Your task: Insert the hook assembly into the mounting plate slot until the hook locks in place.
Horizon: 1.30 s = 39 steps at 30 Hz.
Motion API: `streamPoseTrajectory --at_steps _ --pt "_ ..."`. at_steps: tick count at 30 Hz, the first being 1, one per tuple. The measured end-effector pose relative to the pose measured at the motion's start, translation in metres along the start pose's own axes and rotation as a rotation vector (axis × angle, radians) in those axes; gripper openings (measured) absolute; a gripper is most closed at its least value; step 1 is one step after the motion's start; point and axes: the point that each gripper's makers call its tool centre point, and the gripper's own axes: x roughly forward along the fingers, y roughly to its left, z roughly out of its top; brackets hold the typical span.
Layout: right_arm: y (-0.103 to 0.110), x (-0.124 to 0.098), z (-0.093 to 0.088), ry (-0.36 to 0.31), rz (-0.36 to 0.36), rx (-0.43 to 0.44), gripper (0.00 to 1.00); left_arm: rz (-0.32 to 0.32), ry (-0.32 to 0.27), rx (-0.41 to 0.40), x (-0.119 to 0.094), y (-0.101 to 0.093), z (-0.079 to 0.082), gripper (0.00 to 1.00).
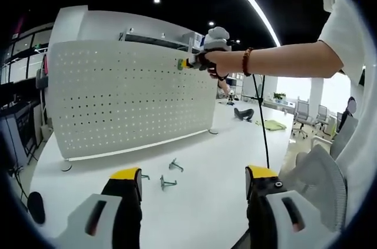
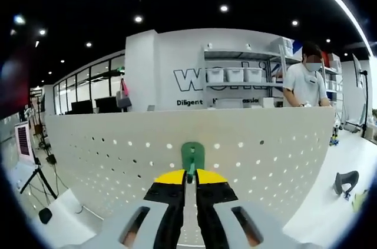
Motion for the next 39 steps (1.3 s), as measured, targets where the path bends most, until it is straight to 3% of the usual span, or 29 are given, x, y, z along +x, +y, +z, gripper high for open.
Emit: streamPoseTrajectory --at_steps 2,4,7,9,13,22,24,39 --pt "-0.001 -0.001 0.000 0.000 -0.004 -0.014 0.13 0.000 0.000 0.001 0.000 0.000 0.001 0.74" --pt "0.003 -0.003 0.006 -0.031 0.018 -0.026 0.11 -0.001 0.001 0.003 0.000 0.000 0.001 0.74" --pt "0.003 -0.006 0.008 -0.029 0.008 -0.024 0.10 -0.005 -0.001 0.003 0.001 -0.002 0.002 0.73" --pt "0.003 -0.008 0.008 -0.028 0.006 -0.026 0.03 -0.010 0.002 0.009 0.001 -0.004 0.002 0.74" --pt "-0.001 -0.008 0.007 -0.016 -0.001 -0.064 0.03 -0.012 -0.002 0.005 0.001 -0.005 0.003 0.74" --pt "0.000 -0.009 0.003 0.002 -0.004 0.010 0.03 -0.009 -0.004 -0.004 -0.001 -0.005 0.001 0.74" --pt "-0.002 -0.010 0.003 0.008 -0.001 -0.040 0.02 -0.010 -0.005 -0.004 -0.001 -0.006 0.001 0.74" --pt "0.003 -0.015 -0.005 0.014 0.040 -0.048 0.11 -0.024 -0.008 0.006 0.002 -0.011 0.004 0.74"
